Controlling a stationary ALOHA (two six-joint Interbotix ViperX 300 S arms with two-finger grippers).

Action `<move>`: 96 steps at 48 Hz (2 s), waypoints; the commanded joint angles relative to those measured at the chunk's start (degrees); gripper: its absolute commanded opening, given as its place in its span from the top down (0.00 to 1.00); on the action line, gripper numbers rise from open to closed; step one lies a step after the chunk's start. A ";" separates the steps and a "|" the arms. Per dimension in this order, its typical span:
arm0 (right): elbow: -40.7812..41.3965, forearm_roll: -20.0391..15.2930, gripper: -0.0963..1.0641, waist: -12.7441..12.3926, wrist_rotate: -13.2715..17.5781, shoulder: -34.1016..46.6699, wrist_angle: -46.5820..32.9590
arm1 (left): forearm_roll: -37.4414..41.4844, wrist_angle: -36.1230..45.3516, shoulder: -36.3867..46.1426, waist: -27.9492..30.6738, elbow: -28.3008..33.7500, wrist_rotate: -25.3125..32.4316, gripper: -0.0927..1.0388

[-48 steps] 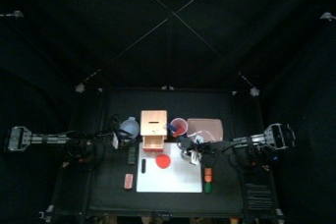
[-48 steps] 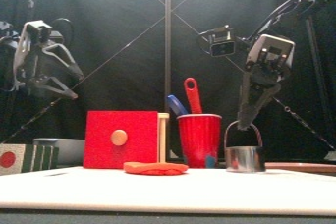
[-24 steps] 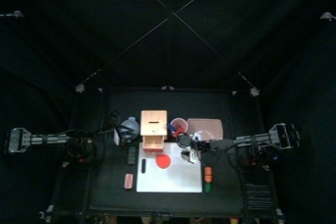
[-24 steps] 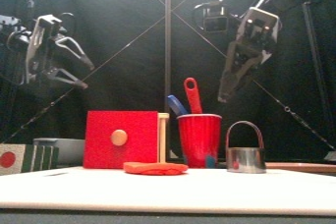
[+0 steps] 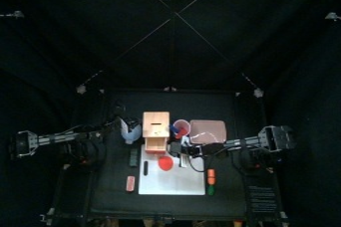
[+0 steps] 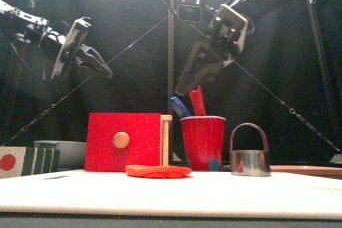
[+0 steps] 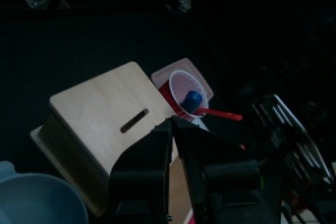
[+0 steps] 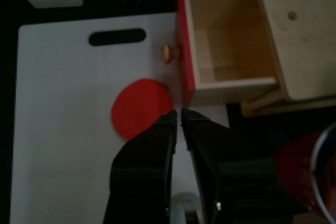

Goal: Get the cutter from the drawer then cut the dough then place the extra dough in the bowl
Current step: Shut the drawer

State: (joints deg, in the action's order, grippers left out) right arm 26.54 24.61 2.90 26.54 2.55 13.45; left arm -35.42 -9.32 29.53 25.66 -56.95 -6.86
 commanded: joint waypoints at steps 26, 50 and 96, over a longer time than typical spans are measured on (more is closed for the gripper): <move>-20.21 3.08 0.52 1.49 -0.35 15.03 9.32 | -3.96 6.59 -26.98 9.49 19.42 0.18 0.53; -24.61 5.19 0.52 -0.09 -0.09 19.07 13.80 | -3.78 12.04 -29.18 10.02 20.74 0.26 0.53; -34.01 9.58 0.52 -7.65 -0.53 25.05 16.35 | -3.87 12.30 -29.27 10.11 20.65 0.26 0.53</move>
State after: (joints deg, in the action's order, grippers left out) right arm -5.36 33.66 -3.69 25.93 28.83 29.36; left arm -39.29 3.08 -0.35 35.60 -37.27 -6.77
